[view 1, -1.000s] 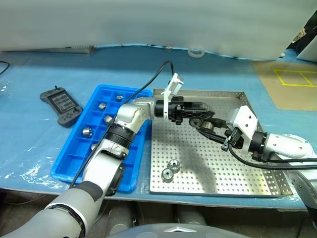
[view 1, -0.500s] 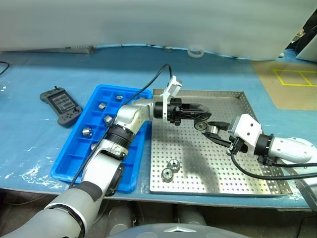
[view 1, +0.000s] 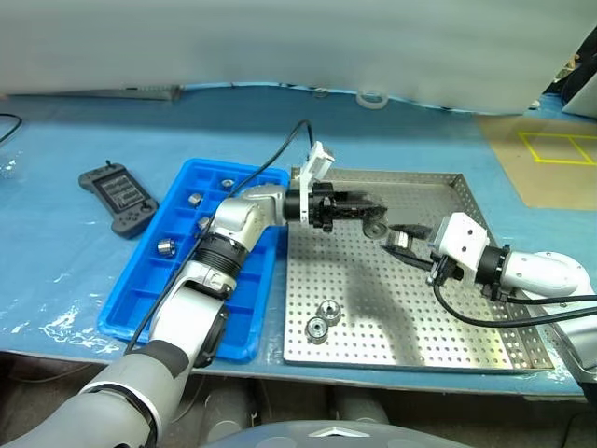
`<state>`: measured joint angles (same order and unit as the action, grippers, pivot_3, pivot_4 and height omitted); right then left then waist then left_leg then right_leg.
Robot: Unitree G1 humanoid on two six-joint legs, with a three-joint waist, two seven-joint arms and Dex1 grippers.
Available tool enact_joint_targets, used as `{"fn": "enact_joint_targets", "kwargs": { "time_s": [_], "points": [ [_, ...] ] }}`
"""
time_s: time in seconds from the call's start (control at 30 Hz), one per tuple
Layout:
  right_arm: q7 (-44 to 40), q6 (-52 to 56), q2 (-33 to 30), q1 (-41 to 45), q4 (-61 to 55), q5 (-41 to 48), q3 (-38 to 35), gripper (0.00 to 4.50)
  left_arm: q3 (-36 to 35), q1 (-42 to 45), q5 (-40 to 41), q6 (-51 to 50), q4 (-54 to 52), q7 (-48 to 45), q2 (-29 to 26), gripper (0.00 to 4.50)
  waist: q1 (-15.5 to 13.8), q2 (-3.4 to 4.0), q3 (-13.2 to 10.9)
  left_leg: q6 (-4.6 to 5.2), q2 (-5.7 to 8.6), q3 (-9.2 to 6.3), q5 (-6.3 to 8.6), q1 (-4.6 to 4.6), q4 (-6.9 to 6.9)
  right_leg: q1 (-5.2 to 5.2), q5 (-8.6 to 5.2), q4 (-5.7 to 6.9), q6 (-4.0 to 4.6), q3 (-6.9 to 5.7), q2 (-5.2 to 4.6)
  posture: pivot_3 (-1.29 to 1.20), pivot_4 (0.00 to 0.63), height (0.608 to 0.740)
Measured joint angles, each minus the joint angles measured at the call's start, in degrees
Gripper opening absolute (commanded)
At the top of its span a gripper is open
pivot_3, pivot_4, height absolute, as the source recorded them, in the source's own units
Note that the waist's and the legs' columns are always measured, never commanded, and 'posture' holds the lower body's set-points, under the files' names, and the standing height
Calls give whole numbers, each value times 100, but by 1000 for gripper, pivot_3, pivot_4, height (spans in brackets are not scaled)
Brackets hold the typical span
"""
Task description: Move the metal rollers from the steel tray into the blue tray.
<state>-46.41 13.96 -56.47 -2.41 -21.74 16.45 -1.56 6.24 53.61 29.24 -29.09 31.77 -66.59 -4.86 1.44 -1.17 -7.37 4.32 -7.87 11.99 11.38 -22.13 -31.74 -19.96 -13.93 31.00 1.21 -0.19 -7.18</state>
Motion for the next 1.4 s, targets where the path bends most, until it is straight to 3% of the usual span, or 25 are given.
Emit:
{"fn": "enact_joint_targets", "kwargs": {
  "time_s": [0.1,0.3,0.43,0.57,0.73,0.87,1.07,1.3,1.4],
  "points": [
    [-169,118,-49,-477,948,-301,15,1242,-754,82,60,255,-92,136,-646,1294,-22,25,-8,-1,2,-3,1,0,0,-1,0,-2,1,3,2,-244,150,740],
    [-277,-114,36,-300,991,-380,-91,1242,-741,40,61,271,-110,191,-387,1294,-146,33,-12,23,0,-8,14,-8,-40,21,-9,7,52,-19,-6,-244,150,740],
    [-193,-118,472,-78,1056,-342,-140,1242,-804,41,62,270,-116,247,-427,1294,-90,29,-16,27,1,-7,16,-11,-46,15,-4,6,67,-14,-5,-257,150,740],
    [42,680,1212,613,784,737,-559,1242,-1084,47,133,230,-125,586,-429,1294,-61,34,-19,23,1,-5,13,-9,-48,-2,-3,30,68,0,-3,-257,150,740],
    [203,1676,1506,1040,-52,1769,-660,1242,-1085,-319,213,-27,-720,648,-639,1294,-83,33,-18,18,-4,-6,11,-7,-38,-2,-11,35,81,-16,-1,-239,150,740],
    [765,1648,1645,1227,459,952,-178,1242,-995,-788,210,-290,-1042,714,-752,1294,-136,7,-20,15,1,-8,10,-19,-42,-2,-16,31,91,-24,-3,-225,150,740],
    [1298,1480,1765,1169,1500,13,54,1242,-959,-834,292,-515,-1484,939,-607,1294,-227,8,-25,-9,6,-7,-4,-30,-39,-16,-13,31,96,-18,-4,-221,150,740],
    [1266,1260,1686,738,1729,-233,-197,1242,-899,-838,334,-626,-1552,993,-599,1294,-216,10,-26,-3,0,-8,-1,-26,-24,-22,-13,32,96,-19,0,-232,150,740],
    [1111,1166,1560,388,1587,-274,-269,2185,-879,-836,328,-633,-1542,989,-604,1294,-229,9,-26,-1,-1,-9,1,-20,-24,-11,-13,27,96,-21,-1,-243,150,740]
  ]
}}
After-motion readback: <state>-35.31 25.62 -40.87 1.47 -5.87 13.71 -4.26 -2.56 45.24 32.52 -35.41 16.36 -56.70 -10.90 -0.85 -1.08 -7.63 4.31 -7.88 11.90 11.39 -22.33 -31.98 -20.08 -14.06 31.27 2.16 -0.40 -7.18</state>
